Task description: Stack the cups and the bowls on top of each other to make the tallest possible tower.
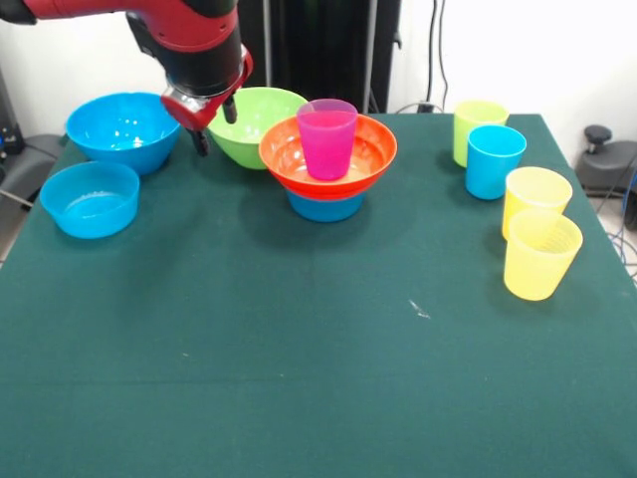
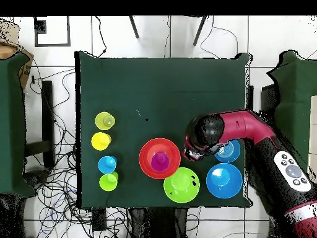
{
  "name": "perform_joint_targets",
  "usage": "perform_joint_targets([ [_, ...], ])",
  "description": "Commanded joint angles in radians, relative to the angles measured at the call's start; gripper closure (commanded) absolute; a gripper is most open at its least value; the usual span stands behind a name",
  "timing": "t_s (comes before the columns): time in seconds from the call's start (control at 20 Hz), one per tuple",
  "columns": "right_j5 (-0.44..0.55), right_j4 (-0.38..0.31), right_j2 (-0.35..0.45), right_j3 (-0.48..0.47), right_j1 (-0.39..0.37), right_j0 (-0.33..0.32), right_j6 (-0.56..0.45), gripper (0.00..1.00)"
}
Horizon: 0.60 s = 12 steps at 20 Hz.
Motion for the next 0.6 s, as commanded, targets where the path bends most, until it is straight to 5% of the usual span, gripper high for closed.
perform_joint_targets([
  [0.05,0.054,-0.092,-0.068,-0.059,0.068,0.018,-0.224,0.0],
  [0.6,0.038,-0.102,-0.078,-0.073,0.091,0.025,-0.215,0.0],
])
